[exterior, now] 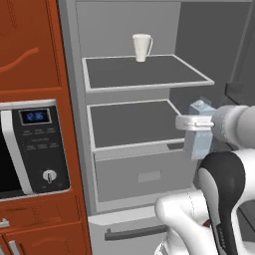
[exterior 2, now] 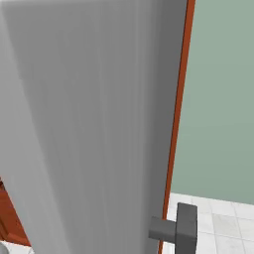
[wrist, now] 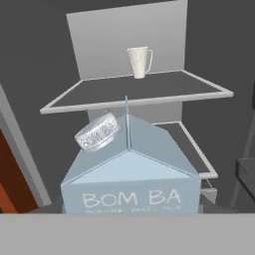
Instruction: Take out the milk from the fridge and place it on the tray on the counter. Then take the sugar cube near the tray and place it in the tray.
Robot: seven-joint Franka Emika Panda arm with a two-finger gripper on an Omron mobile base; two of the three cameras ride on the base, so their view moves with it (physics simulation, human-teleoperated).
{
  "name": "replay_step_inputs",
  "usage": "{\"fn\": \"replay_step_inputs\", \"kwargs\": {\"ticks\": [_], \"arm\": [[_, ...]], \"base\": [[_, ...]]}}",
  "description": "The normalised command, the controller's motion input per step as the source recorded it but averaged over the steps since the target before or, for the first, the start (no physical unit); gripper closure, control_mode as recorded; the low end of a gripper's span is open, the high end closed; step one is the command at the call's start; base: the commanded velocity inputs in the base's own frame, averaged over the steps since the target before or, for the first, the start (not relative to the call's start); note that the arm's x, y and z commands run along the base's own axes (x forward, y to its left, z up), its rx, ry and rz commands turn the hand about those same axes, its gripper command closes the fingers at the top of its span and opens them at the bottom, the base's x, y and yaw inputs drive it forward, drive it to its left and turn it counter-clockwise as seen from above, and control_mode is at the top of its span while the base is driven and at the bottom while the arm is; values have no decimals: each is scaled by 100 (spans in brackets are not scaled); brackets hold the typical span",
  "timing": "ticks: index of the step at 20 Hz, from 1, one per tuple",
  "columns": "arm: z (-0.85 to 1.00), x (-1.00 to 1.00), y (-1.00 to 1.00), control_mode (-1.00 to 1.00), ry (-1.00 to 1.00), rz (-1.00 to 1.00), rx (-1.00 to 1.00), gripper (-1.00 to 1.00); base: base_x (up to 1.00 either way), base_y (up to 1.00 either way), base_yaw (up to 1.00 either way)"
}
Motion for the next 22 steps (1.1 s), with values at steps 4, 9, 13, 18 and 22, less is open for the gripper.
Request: {"fn": "replay_step_inputs", "kwargs": {"ticks": [4,9,13,18,22], "arm": [[0,0,0,100,0,0,0,100],[0,0,0,100,0,0,0,100],[0,0,0,100,0,0,0,100],[0,0,0,100,0,0,0,100],[0,0,0,100,0,0,0,100]], "base": [[-100,0,0],[-100,1,0],[-100,2,0],[-100,29,5],[-27,100,66]]}}
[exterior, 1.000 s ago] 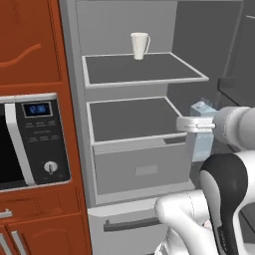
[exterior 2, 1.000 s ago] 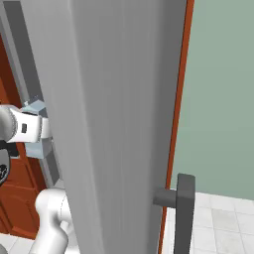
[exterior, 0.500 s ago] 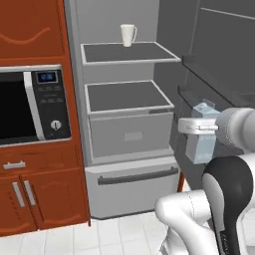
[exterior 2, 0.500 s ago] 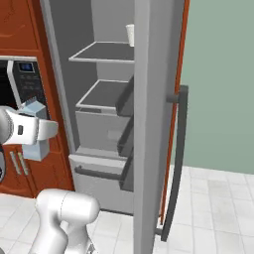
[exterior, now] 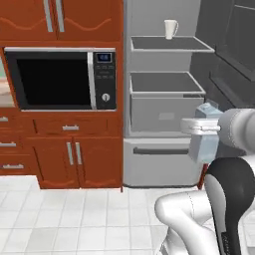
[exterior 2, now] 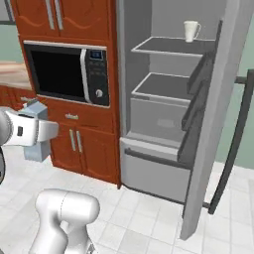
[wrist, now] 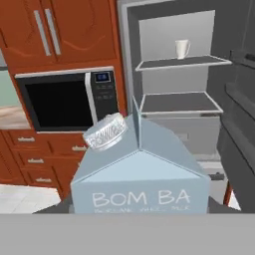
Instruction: Take out the milk from the fridge and place it on the tray on the counter. Then take the sugar cube near the tray and place it in the tray.
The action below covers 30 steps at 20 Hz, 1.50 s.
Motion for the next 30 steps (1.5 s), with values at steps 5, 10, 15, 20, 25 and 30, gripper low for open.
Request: {"fn": "replay_step_inputs", "kwargs": {"ticks": [5,10,15,20,25,30], "arm": [[0,0,0,100,0,0,0,100],[0,0,0,100,0,0,0,100],[0,0,0,100,0,0,0,100],[0,0,0,100,0,0,0,100],[0,0,0,100,0,0,0,100],[0,0,0,100,0,0,0,100]], "base": [[0,87,80],[29,20,86],[3,0,86],[-86,12,64],[-40,97,44],[-20,100,38]]}}
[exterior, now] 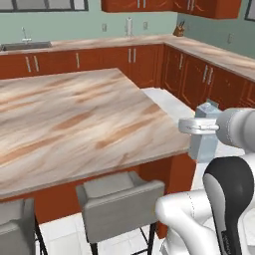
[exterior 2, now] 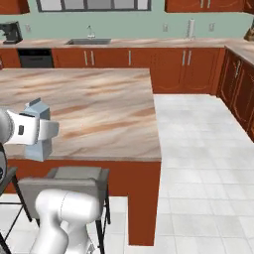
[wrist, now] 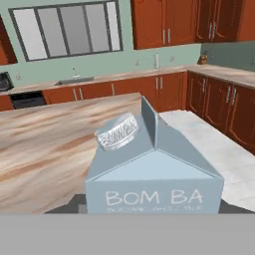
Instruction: Take out the milk from the fridge and place it on the tray on the counter. Then take the sugar cube near the tray and place it in the tray.
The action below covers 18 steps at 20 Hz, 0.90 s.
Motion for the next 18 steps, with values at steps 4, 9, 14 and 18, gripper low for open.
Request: {"fn": "replay_step_inputs", "kwargs": {"ticks": [4,9,14,18], "arm": [[0,0,0,100,0,0,0,100],[0,0,0,100,0,0,0,100],[0,0,0,100,0,0,0,100],[0,0,0,100,0,0,0,100]], "base": [[-70,100,37],[-48,100,43],[-8,100,51],[18,85,60]]}}
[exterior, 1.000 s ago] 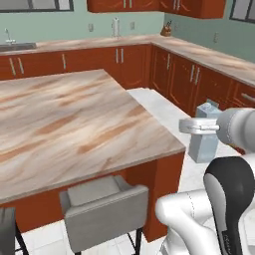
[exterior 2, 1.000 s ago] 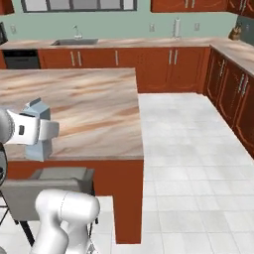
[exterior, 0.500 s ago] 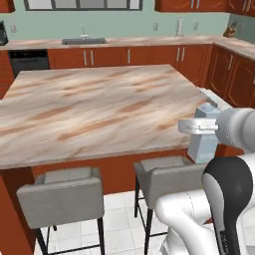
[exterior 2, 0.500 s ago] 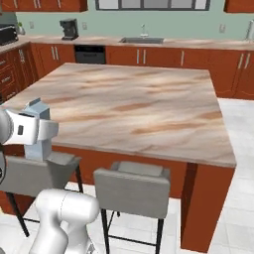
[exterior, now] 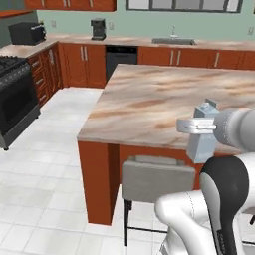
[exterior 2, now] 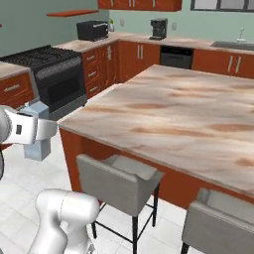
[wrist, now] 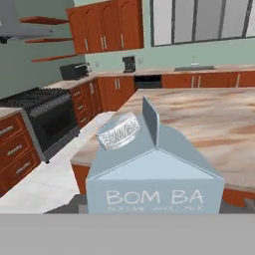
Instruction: Take out the milk from the fridge and place it on the tray on the counter. Then take the sugar cube near the tray and place it in the tray.
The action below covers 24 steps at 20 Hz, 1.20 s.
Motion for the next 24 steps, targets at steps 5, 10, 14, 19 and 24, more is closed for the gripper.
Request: {"fn": "replay_step_inputs", "kwargs": {"ticks": [5,10,14,19,24], "arm": [[0,0,0,100,0,0,0,100],[0,0,0,100,0,0,0,100],[0,0,0,100,0,0,0,100],[0,0,0,100,0,0,0,100],[0,0,0,100,0,0,0,100]], "base": [[19,35,69],[33,0,67],[75,-10,64],[78,-23,67],[95,6,44]]}}
